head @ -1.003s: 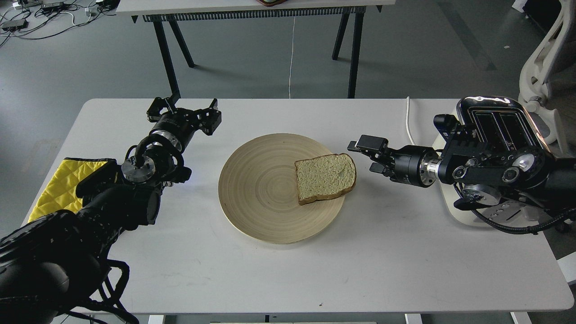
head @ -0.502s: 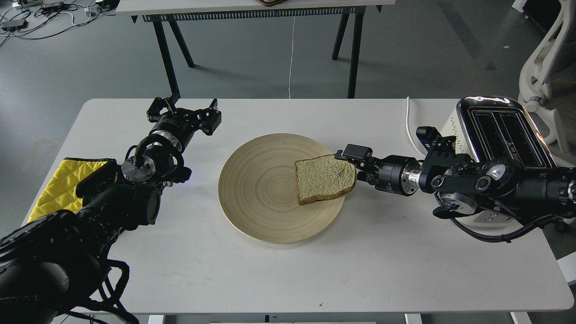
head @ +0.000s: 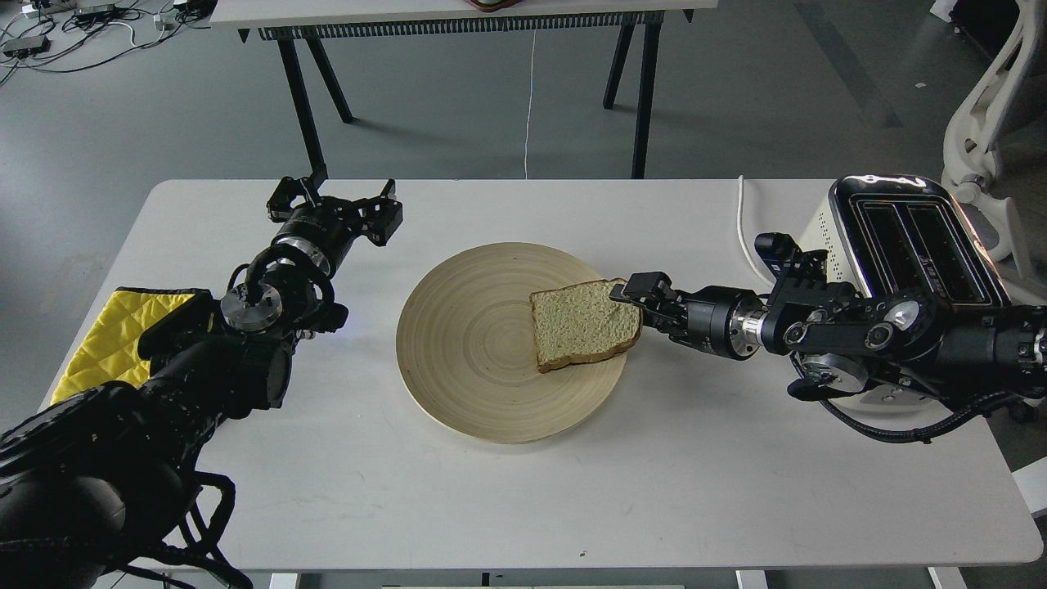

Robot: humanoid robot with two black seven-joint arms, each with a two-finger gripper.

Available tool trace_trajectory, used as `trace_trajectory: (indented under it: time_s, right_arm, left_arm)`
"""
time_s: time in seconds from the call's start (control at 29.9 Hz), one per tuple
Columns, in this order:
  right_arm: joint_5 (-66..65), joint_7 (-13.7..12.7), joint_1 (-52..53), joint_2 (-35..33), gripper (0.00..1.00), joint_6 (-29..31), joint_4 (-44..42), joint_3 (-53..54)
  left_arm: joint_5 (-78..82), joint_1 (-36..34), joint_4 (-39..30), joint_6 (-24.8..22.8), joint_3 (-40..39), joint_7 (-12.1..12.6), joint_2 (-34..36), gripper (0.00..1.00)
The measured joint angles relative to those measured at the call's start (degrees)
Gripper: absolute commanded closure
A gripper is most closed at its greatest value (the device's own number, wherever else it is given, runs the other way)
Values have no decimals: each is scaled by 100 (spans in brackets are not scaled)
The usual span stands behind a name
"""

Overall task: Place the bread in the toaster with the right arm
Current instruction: 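Close the right gripper on the edge of the bread slice, then lift the bread slice off the plate with the right gripper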

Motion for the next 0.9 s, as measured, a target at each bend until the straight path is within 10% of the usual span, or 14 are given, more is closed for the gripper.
trace_trajectory:
  time_s: [0.9]
  right_arm:
    - [26, 34, 21, -39, 95, 51, 175, 56]
  left_arm:
    - [0, 0, 0, 0, 0, 0, 0, 0]
